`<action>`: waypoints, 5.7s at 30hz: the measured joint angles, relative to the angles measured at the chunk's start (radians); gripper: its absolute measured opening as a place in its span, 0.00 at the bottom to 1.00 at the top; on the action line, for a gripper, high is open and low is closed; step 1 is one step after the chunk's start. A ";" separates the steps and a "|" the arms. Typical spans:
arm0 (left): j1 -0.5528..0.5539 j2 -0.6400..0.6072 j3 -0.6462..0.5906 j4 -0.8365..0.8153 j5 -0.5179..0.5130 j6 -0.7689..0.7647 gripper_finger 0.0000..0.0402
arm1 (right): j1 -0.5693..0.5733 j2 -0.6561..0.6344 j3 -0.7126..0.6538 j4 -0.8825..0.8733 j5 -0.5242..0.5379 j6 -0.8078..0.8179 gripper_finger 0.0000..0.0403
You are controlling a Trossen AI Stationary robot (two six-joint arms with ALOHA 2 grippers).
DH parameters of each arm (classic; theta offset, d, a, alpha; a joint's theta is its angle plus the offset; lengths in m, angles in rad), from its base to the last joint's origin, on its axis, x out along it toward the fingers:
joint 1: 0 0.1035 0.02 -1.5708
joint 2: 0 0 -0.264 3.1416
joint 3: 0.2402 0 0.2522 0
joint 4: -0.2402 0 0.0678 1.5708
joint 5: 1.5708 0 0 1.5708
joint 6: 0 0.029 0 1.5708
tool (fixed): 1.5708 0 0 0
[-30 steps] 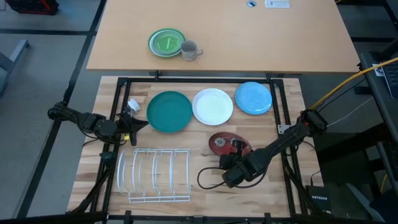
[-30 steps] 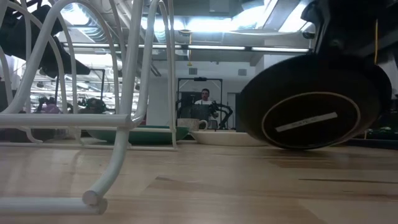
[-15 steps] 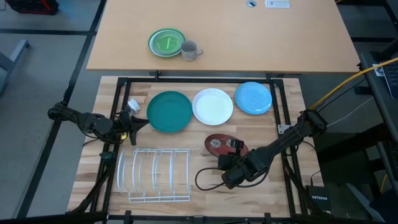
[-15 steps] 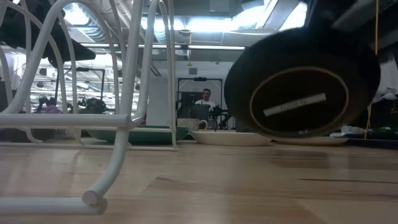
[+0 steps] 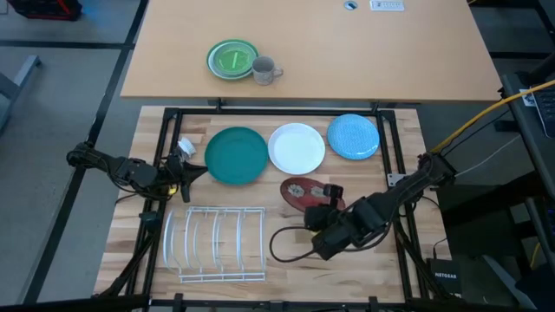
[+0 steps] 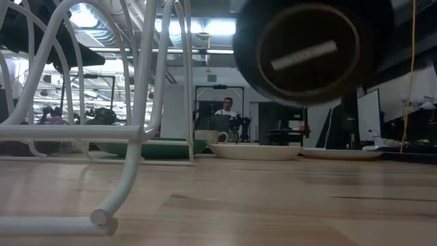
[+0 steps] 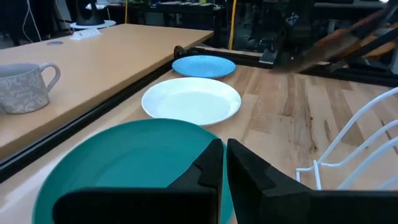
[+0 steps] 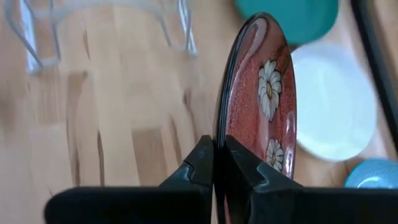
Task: Sort dishes
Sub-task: Put the red plate into the dish rack
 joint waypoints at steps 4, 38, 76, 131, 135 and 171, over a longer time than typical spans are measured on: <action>0.000 0.000 0.000 0.000 0.000 0.000 0.03 | -0.021 -0.001 0.094 0.003 0.048 -0.047 0.04; -0.003 0.000 0.000 0.433 0.004 0.275 0.03 | -0.069 0.055 0.223 0.561 0.220 -0.263 0.04; -0.002 0.000 0.001 0.639 0.253 0.688 0.43 | -0.233 0.292 0.223 0.781 0.242 -0.542 0.04; 0.105 0.610 0.514 -0.072 0.505 0.738 0.27 | -0.233 0.296 0.223 0.837 -0.045 -0.497 0.04; 0.104 0.611 0.514 -0.079 0.529 0.780 0.11 | -0.233 0.296 0.223 0.839 -0.055 -0.514 0.04; 0.105 0.596 0.693 -0.315 0.632 0.798 0.02 | -0.219 0.285 0.548 0.606 -0.103 -0.912 0.26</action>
